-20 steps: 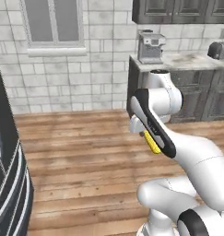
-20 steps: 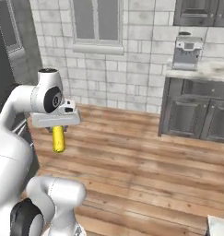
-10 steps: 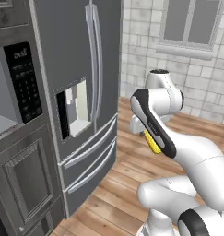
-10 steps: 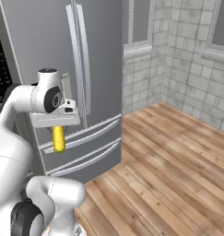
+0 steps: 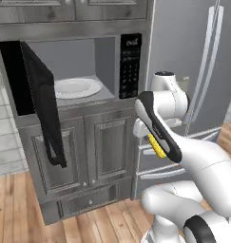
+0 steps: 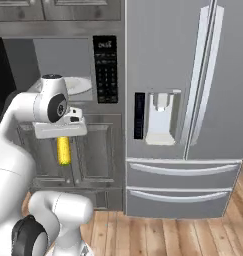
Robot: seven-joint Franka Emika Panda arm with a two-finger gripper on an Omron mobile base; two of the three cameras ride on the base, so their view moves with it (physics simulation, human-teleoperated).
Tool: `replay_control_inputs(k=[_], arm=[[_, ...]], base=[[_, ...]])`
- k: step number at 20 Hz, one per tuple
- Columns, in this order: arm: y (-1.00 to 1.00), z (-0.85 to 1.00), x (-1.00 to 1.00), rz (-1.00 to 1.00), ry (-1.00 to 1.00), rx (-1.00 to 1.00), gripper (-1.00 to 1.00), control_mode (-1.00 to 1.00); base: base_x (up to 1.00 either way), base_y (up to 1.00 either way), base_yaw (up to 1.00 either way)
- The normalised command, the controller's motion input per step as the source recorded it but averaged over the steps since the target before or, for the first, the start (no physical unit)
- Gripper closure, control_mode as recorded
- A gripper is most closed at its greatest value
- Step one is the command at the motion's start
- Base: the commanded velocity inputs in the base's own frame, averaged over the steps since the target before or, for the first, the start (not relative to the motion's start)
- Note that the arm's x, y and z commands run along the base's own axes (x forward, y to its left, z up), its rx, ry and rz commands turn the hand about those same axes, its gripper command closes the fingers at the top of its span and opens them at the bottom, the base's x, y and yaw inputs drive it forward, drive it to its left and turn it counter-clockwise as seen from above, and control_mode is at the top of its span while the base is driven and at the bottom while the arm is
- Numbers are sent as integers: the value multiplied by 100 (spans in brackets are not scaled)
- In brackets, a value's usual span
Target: Pick the corn from the counter and place it in the microwave.
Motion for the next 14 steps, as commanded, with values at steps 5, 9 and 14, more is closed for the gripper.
replay_control_inputs(k=[5,9,14], arm=[[0,0,0,0,0,0,100,100],[0,0,0,0,0,0,100,100],[0,0,0,0,0,0,100,100]], base=[[50,0,80],[46,-39,60],[63,-46,44]])
